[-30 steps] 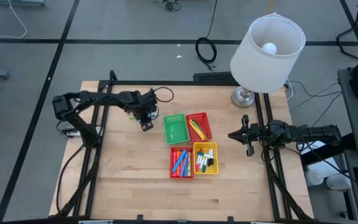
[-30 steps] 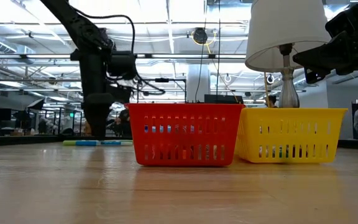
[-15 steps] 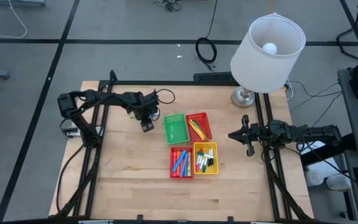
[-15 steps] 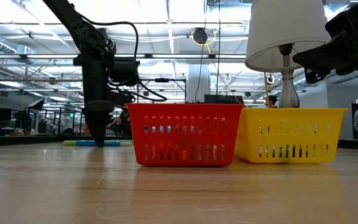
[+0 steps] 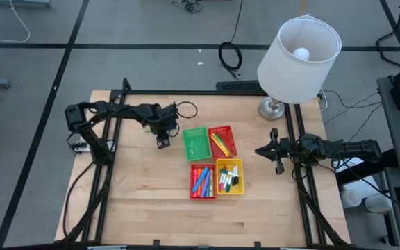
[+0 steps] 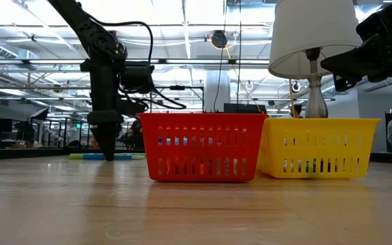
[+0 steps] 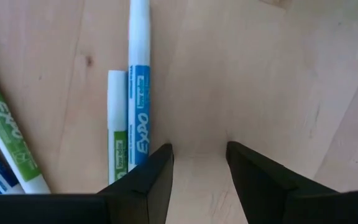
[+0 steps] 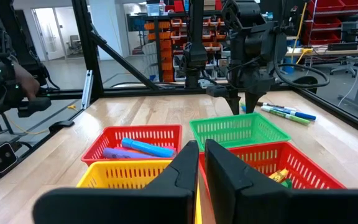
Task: Pick & Place Markers
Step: Put the blue marker pen into the green bin
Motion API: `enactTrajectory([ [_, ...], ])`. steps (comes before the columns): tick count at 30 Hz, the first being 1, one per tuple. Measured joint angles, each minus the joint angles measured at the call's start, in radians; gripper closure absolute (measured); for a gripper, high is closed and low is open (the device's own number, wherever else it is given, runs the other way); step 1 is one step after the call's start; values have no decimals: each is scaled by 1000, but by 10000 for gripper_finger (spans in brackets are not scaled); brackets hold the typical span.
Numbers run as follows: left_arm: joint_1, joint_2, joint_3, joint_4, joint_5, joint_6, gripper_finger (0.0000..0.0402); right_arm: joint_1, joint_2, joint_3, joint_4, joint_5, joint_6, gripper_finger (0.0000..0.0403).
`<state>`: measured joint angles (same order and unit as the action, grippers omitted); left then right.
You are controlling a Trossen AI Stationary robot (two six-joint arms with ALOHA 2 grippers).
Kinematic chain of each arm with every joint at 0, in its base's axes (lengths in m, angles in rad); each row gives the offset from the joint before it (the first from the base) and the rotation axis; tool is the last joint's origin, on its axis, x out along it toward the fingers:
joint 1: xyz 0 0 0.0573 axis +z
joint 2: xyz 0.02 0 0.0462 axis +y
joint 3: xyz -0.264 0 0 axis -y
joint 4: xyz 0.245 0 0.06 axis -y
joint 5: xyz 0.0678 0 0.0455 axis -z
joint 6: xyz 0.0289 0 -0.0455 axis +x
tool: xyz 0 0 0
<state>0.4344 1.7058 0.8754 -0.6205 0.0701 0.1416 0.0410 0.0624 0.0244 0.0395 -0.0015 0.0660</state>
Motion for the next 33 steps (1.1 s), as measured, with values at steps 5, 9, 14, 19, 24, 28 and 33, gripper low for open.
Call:
enactTrajectory([
  [5,-12,0,0,-22,4,30,236,0,0,0,0,0,0,385],
  [9,-23,1,1,-25,-20,51,236,0,0,0,0,0,0,385],
  [14,-27,-25,16,-40,-50,48,236,0,0,0,0,0,0,385],
  [19,-38,-97,22,-54,-101,49,236,0,0,0,0,0,0,385],
  [24,-27,-116,24,-56,-173,63,236,0,0,0,0,0,0,385],
  [28,-5,-116,24,-54,-192,66,236,0,0,0,0,0,0,385],
  [33,17,-117,4,-13,-175,71,236,0,0,0,0,0,0,385],
])
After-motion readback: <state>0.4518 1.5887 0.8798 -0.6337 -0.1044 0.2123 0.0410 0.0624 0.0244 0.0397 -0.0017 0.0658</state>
